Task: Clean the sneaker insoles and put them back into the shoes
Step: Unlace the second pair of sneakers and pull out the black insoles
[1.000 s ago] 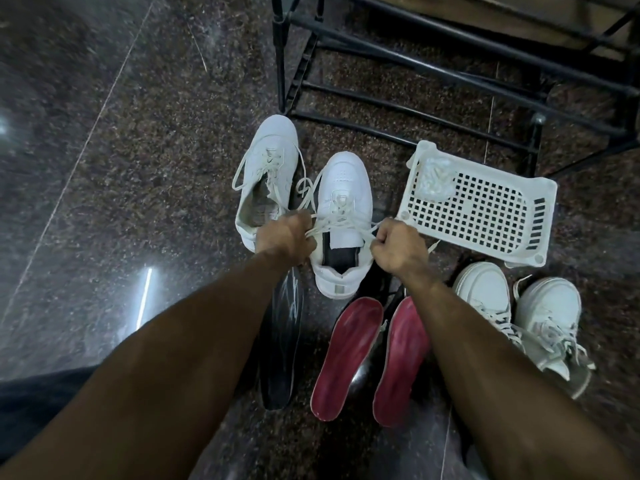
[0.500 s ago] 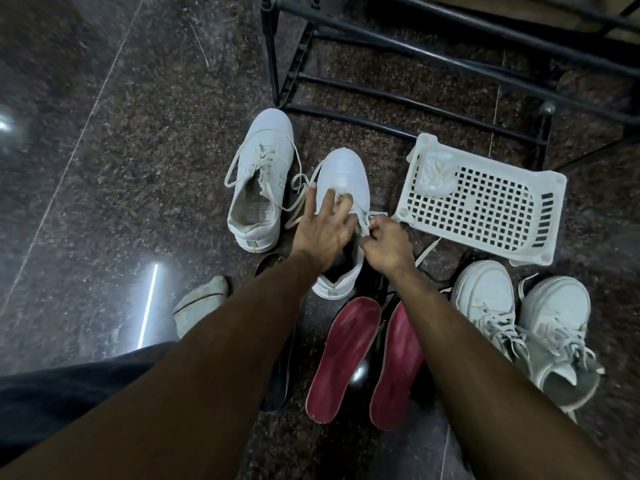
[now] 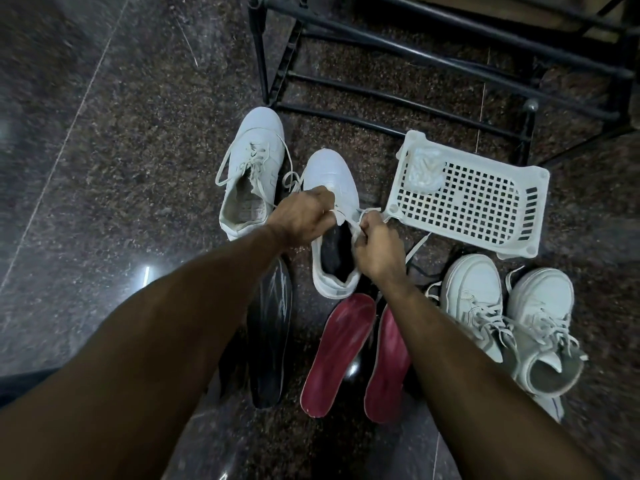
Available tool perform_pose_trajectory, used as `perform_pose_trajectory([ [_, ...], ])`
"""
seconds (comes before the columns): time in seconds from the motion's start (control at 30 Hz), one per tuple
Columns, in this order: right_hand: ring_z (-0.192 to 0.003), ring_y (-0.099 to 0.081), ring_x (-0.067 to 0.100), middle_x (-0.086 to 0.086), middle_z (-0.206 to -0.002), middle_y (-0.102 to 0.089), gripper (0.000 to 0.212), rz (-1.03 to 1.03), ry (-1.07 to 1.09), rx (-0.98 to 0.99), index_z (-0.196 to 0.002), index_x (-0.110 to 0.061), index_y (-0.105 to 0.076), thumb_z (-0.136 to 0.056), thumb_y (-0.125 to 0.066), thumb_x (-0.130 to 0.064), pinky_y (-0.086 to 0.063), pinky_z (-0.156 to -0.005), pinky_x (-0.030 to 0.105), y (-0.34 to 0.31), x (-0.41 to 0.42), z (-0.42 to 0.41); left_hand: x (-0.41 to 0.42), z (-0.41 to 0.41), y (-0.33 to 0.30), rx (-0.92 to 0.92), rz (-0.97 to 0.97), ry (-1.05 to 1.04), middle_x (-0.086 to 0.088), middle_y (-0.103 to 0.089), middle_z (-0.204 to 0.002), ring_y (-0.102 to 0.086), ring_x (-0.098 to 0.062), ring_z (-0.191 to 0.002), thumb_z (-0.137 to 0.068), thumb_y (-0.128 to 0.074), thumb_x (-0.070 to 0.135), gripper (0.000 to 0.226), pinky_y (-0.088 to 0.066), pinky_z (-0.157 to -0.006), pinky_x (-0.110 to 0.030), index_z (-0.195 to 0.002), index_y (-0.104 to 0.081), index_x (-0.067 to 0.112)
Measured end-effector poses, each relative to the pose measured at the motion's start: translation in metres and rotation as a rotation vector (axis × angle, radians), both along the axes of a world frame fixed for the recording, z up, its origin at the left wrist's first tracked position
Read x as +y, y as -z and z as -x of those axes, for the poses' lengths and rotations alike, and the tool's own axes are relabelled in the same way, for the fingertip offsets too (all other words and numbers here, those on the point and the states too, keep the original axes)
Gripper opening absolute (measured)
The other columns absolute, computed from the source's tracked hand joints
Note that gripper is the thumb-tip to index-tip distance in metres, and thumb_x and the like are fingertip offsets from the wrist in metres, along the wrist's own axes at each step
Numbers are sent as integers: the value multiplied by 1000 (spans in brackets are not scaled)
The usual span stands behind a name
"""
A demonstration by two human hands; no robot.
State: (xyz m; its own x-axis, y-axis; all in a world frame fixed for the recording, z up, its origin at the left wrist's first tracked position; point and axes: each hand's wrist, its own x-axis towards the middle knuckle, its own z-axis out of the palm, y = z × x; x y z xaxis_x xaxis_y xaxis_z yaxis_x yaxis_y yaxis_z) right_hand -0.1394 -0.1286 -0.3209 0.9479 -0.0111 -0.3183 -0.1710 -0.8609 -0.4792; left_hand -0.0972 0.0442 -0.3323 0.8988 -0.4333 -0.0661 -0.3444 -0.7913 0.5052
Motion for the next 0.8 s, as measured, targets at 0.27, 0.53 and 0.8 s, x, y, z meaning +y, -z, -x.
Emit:
perform_pose_trajectory([
  [0.27, -109, -47, 29, 5, -119, -43, 31, 277, -219, -30, -114, -16, -60, -84, -58, -10, -49, -80, 42, -10, 1, 33, -12, -13, -6, 345, 114, -323, -8, -70, -86, -63, -27, -87, -84, -60, 23, 16, -49, -76, -36, -78, -64, 10],
  [0.53, -135, -31, 38, 14, -141, -38, 58, 200, 75, 559, -140, -27, -38, -83, -50, -27, -33, -107, 54, -9, 18, 31, -14, -5, -3, 320, 46, -261, -6, -69, -95, -61, -29, -89, -85, -58, 29, 16, -48, -76, -35, -87, -65, 14],
  [0.8, -132, -36, 36, 14, -143, -38, 57, 149, 283, 634, -132, -17, -51, -79, -59, -37, -30, -106, 57, 11, 40, 13, -14, -1, -2, 385, 117, -333, -3, -68, -86, -62, -26, -83, -78, -54, 33, 11, -51, -77, -38, -74, -58, 24],
])
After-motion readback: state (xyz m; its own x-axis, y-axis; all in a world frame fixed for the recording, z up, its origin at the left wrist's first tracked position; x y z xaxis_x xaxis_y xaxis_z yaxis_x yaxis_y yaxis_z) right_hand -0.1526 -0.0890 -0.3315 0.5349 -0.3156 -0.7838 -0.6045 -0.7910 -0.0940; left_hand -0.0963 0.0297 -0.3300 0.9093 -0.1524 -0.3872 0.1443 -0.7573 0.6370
